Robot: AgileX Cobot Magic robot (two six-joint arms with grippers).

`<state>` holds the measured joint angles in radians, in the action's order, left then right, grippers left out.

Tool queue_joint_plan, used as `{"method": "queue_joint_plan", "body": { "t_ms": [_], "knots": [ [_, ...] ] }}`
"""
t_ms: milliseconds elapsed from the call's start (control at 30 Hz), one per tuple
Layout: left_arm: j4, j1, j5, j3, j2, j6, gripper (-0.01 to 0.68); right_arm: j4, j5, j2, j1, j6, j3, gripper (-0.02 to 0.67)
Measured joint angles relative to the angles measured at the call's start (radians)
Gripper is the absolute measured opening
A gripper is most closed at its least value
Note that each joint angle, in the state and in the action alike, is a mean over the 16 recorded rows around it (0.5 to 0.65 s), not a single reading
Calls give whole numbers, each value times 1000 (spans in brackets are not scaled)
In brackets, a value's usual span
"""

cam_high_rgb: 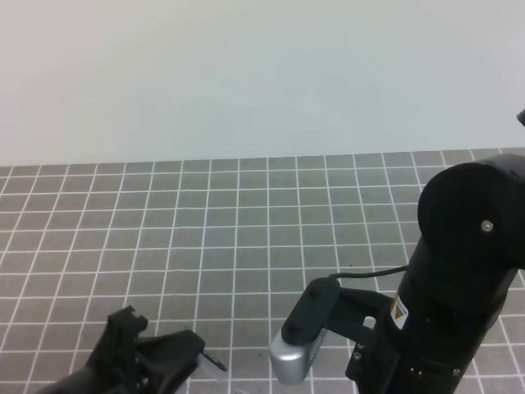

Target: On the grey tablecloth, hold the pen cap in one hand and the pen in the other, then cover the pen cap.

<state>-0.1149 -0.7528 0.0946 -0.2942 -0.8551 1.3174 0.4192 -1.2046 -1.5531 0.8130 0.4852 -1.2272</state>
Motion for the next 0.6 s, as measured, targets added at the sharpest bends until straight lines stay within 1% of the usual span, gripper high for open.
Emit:
{"method": "queue_joint_plan", "body": {
  "t_ms": [200, 600],
  "knots": [
    [1, -19, -10, 0, -11, 0, 76, 3, 0, 0, 0, 10, 0, 58],
    [8, -22, -4, 0, -35, -20, 81, 25, 17, -1, 0, 14, 0, 58]
  ]
}}
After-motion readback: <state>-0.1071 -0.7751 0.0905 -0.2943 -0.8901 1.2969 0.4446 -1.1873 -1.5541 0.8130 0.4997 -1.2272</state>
